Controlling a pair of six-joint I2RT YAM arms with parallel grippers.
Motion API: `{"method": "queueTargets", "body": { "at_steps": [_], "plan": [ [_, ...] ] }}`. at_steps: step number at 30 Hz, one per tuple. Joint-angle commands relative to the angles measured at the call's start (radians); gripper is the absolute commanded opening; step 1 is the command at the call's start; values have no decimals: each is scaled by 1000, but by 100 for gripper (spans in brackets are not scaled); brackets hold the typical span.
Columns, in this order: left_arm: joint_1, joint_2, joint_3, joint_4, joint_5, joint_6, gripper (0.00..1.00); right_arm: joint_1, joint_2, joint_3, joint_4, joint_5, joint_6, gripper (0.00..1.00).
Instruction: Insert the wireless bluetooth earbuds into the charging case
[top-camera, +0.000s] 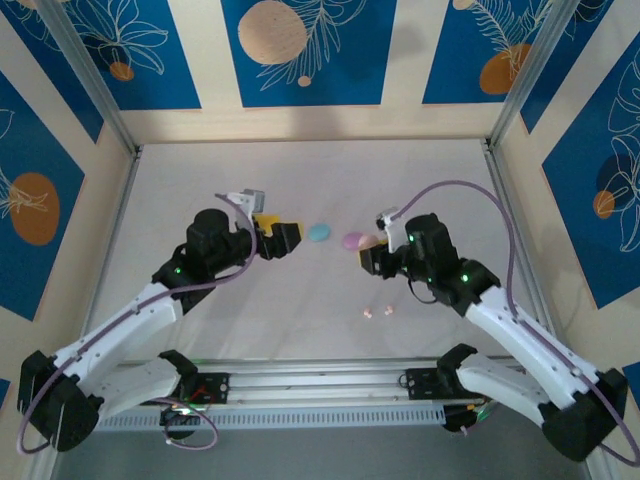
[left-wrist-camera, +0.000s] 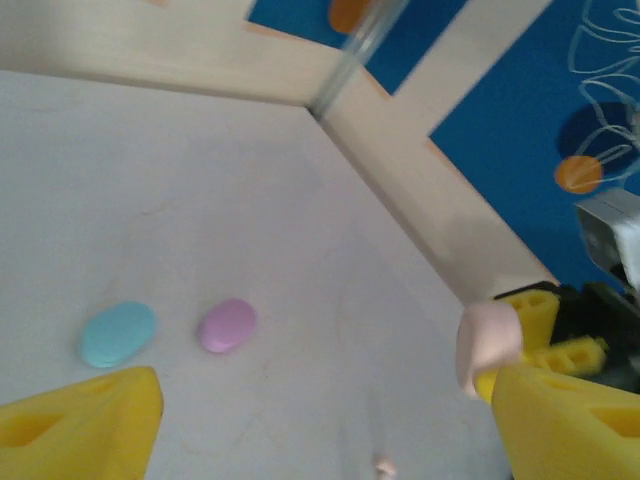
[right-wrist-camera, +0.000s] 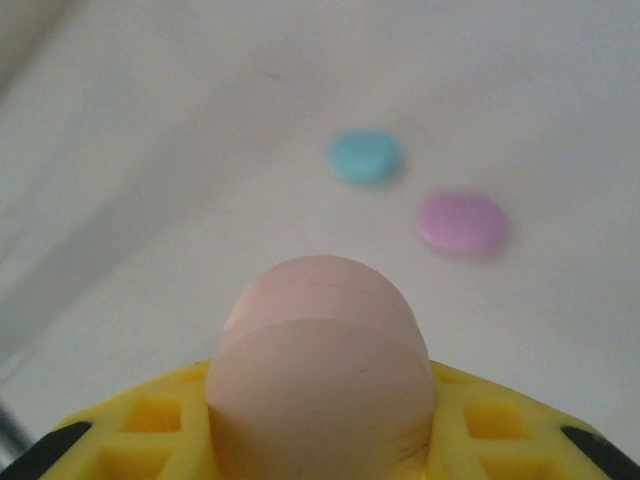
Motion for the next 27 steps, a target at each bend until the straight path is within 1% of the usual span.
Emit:
{"method": "queueTargets", "body": {
  "at_steps": [1,4,7,10,14,17,21,23,27],
  "plan": [
    [-1,49,73,18,194,-17,79,85,-53,-58,124,-33,-301,29],
    [-19,79,92,36,250,-17,74,138,-50,-46,113,16,-382,28],
    [-49,103,115,25,274,5,72,174,-32,-32,109,29,-430,28],
    [-79,129,139,0,286,28,69,201,-25,-43,157,48,-462,29],
    [-121,172,176,-34,306,58,59,207,-14,-42,188,68,-468,29],
    [-145,205,199,-42,332,69,58,207,-12,-45,203,69,-473,29],
    [-168,230,220,-45,343,80,58,207,-9,-47,210,71,-474,29],
    [-176,240,226,-55,331,82,57,207,-9,-45,212,64,-472,30],
    [-188,259,243,-86,326,93,51,207,-8,-50,238,62,-459,30]
  ]
}}
